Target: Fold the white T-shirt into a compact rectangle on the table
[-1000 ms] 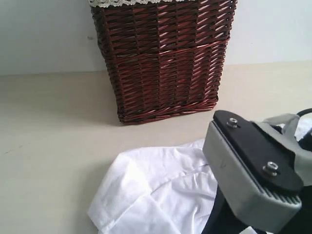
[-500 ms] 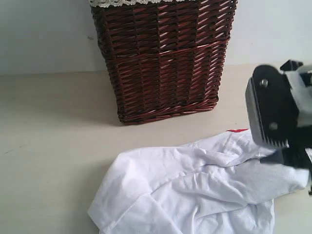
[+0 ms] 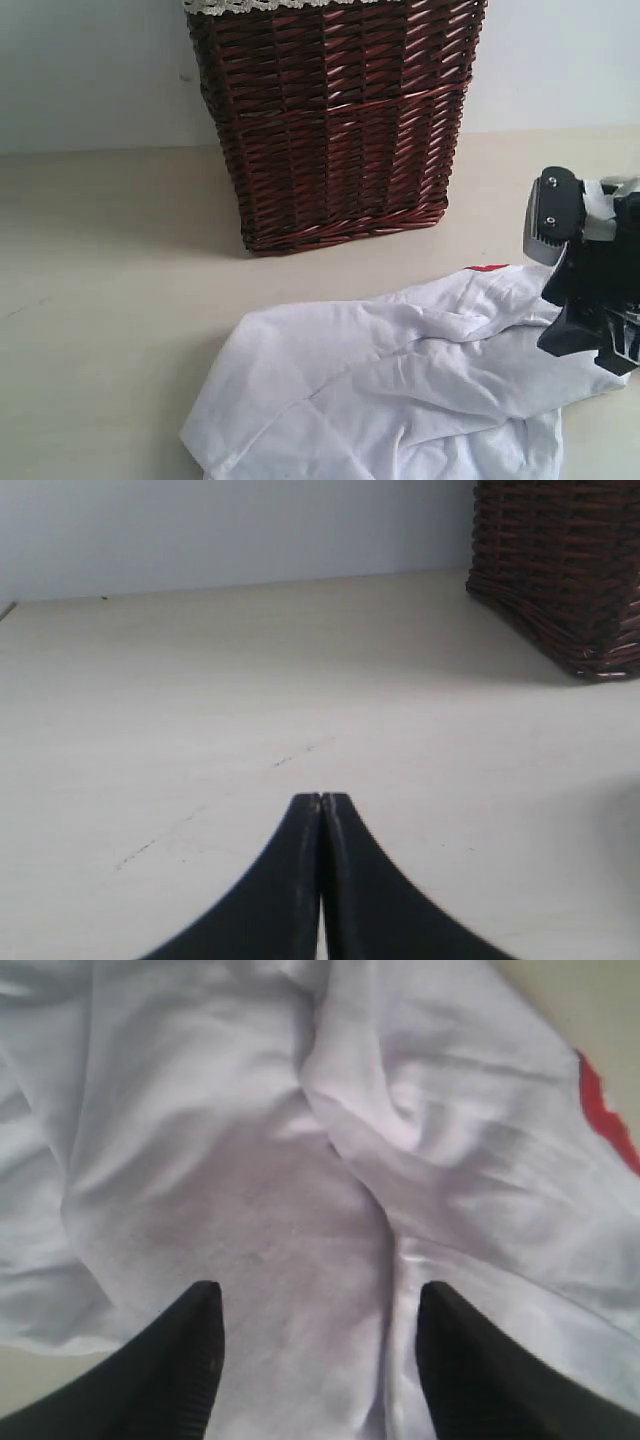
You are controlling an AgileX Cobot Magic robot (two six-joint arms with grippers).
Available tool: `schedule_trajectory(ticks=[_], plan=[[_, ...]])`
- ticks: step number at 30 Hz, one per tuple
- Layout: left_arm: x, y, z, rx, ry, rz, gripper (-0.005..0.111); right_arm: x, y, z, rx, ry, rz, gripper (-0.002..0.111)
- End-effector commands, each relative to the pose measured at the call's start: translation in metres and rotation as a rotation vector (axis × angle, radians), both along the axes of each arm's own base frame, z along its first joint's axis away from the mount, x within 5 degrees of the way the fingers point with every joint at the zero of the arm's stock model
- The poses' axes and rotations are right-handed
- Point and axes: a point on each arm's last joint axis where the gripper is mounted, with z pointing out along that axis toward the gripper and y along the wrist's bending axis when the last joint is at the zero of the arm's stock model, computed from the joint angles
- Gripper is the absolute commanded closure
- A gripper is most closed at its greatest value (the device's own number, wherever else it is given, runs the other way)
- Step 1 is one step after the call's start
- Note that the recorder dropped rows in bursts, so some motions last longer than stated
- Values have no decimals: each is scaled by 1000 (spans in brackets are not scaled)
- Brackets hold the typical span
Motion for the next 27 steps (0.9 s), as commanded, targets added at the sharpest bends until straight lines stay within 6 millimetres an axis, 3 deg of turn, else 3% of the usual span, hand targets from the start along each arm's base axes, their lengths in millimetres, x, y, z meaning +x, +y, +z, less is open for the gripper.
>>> schedule_trajectory(ticks=[1, 4, 6, 11, 15, 22, 27], plan=[[0, 0, 1, -1, -13, -6, 107, 13, -2, -18, 2, -17, -36, 53], [0, 0, 1, -1, -13, -6, 107, 20, -5, -26, -22, -51, -54, 55], [0, 0, 1, -1, -13, -6, 107, 24, -6, -31, -34, -64, -64, 64], [0, 0, 1, -1, -13, -6, 107, 32, -8, -35, -54, -127, -100, 106], [0, 0, 1, -1, -13, -6, 107, 34, -9, -31, -61, -168, -111, 108], [0, 0, 1, -1, -13, -6, 107, 23, -13, 30, -103, -400, -51, 108], [0, 0, 1, -1, -13, -6, 107, -27, -16, 77, -205, -387, 214, 108]])
